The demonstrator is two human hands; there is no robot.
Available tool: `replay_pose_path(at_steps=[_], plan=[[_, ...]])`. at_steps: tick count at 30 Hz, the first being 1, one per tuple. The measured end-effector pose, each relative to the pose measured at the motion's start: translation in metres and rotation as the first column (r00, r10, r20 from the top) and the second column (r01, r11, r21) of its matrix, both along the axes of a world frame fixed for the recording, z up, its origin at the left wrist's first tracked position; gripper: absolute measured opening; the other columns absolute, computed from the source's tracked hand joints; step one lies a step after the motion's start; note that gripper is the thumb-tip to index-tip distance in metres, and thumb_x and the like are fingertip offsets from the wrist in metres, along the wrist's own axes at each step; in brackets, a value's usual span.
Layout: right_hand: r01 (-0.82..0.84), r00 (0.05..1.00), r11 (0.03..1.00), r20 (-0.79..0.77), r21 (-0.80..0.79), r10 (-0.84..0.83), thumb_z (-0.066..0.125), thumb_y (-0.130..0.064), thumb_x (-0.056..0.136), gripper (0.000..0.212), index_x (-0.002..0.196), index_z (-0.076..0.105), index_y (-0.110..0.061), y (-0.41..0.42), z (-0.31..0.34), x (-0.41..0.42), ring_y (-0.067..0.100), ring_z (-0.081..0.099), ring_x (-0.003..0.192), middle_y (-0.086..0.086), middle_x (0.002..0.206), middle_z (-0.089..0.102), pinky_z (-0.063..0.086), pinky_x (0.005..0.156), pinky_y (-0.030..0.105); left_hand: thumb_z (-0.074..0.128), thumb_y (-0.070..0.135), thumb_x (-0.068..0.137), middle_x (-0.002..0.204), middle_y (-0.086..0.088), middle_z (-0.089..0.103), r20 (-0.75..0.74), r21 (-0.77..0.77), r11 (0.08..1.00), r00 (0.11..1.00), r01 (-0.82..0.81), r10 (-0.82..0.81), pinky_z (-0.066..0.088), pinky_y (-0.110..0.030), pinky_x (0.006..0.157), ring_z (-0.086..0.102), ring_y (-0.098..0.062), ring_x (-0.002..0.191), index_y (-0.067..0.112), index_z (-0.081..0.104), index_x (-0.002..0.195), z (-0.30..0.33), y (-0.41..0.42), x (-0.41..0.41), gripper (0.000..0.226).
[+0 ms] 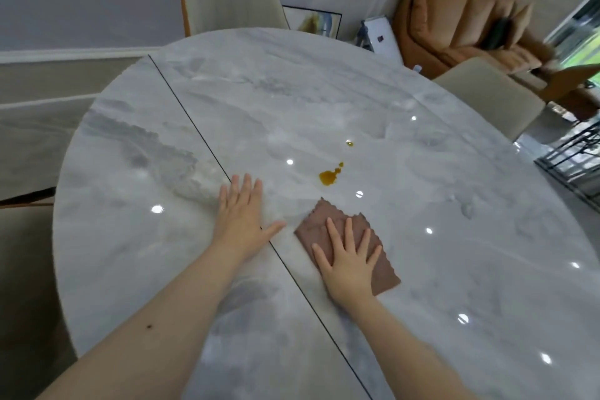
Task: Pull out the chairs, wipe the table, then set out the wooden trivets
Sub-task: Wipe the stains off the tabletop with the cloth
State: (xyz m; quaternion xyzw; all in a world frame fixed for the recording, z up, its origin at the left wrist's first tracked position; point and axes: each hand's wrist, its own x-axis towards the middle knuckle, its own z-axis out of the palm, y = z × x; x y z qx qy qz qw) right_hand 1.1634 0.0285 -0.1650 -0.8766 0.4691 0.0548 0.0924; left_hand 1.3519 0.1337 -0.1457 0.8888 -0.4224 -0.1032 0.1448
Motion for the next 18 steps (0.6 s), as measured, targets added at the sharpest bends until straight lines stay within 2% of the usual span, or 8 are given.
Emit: replay_pose_path(at_steps=[2, 7, 12, 18], plan=[[0.077, 0.997, 0.997, 0.000, -0.004, -0.077, 0.019, -0.071, 0.089, 0.067, 0.149, -0.001, -0.047, -0.016, -0.003, 0.006, 0.036, -0.018, 0.144, -0.004, 0.160, -0.014, -0.015, 0.111, 0.060, 0.041, 0.083, 0.072, 0.158, -0.008, -0.016, -0.028, 0.065, 0.998, 1.000, 0.012, -0.011, -0.015, -0.045, 0.115, -0.022, -0.029, 0.144, 0.015, -0.009, 0.151, -0.001, -0.025, 0.007, 0.115], [0.168, 0.986, 0.986, 0.010, 0.000, -0.168, 0.021, -0.073, 0.088, 0.071, 0.149, -0.004, -0.045, -0.083, -0.005, 0.036, 0.039, -0.017, 0.144, 0.001, 0.160, -0.012, -0.014, 0.110, 0.063, 0.051, 0.095, 0.040, 0.152, -0.014, -0.030, -0.126, 0.236, 0.972, 0.992, 0.010, 0.020, -0.018, -0.053, 0.112, -0.031, -0.034, 0.139, 0.015, -0.022, 0.147, -0.005, -0.059, 0.030, 0.153], [0.158, 0.987, 0.987, 0.006, 0.028, -0.158, 0.020, -0.073, 0.088, 0.069, 0.148, -0.002, -0.047, -0.152, -0.002, 0.085, 0.040, -0.015, 0.144, 0.001, 0.161, -0.010, -0.014, 0.109, 0.065, 0.054, 0.094, 0.033, 0.151, -0.016, -0.033, -0.148, 0.284, 0.958, 0.989, 0.032, 0.011, -0.020, -0.056, 0.110, -0.034, -0.034, 0.137, 0.014, -0.025, 0.146, -0.009, -0.068, 0.037, 0.160], [-0.084, 0.994, 0.996, 0.073, 0.030, 0.082, 0.024, -0.067, 0.092, 0.060, 0.147, 0.005, -0.052, -0.135, -0.001, 0.122, 0.036, -0.016, 0.145, -0.005, 0.161, -0.007, -0.016, 0.110, 0.062, 0.054, 0.094, 0.033, 0.151, -0.015, -0.033, -0.150, 0.290, 0.956, 0.989, 0.034, 0.010, -0.020, -0.056, 0.110, -0.035, -0.034, 0.137, 0.014, -0.024, 0.147, -0.006, -0.067, 0.035, 0.160]])
